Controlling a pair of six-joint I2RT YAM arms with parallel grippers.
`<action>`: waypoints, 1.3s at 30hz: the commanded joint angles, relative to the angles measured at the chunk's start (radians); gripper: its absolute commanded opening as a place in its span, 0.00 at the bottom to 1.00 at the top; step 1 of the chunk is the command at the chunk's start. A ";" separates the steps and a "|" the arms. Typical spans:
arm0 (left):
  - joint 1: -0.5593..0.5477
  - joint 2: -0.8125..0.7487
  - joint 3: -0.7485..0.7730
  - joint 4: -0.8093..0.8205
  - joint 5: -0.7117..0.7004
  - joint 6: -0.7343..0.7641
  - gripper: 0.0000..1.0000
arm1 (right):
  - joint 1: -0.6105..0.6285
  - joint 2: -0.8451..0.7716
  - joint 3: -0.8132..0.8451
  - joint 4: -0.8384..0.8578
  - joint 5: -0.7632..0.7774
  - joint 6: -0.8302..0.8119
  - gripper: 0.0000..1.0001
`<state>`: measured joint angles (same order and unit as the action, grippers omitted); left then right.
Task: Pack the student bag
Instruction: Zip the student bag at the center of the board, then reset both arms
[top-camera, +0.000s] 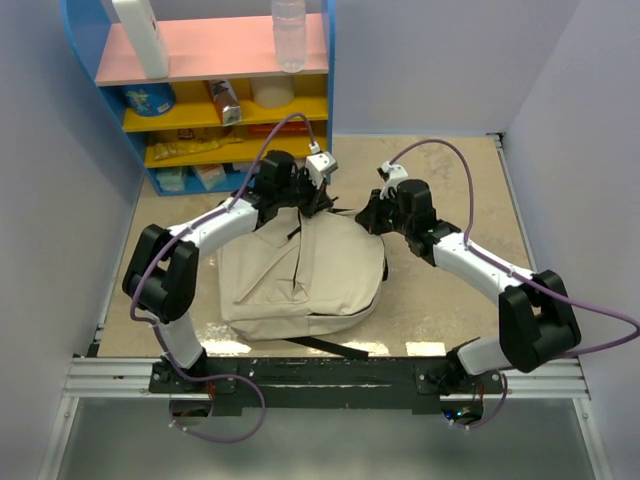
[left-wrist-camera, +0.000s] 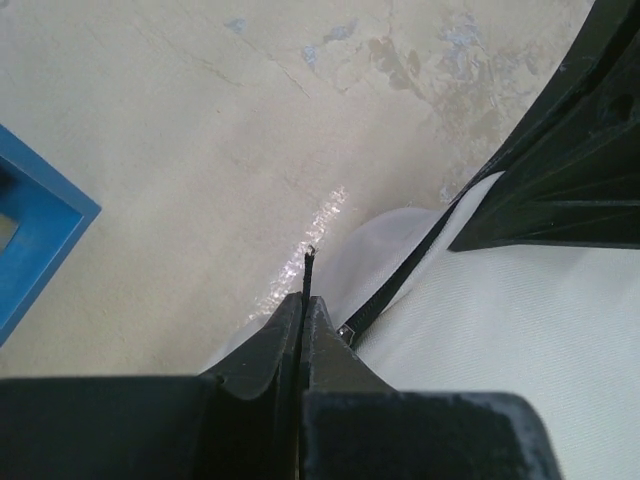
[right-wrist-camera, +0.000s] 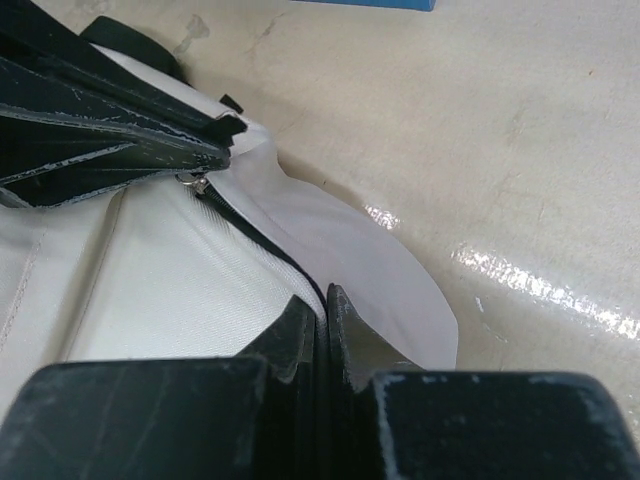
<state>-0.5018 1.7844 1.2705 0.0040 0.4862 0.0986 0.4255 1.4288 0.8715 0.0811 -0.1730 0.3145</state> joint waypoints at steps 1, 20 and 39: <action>0.109 -0.069 -0.034 -0.022 -0.135 0.056 0.02 | -0.113 -0.013 0.055 -0.043 0.184 -0.022 0.00; 0.098 -0.337 0.107 -0.393 -0.035 0.111 1.00 | -0.188 -0.062 0.204 -0.306 0.250 0.015 0.99; 0.327 -0.640 -0.191 -0.426 -0.028 0.093 1.00 | -0.186 -0.334 0.133 -0.386 0.122 0.034 0.99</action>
<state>-0.1917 1.1702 1.0645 -0.4583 0.4419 0.2184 0.2371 1.1145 1.0138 -0.2890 -0.0387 0.3485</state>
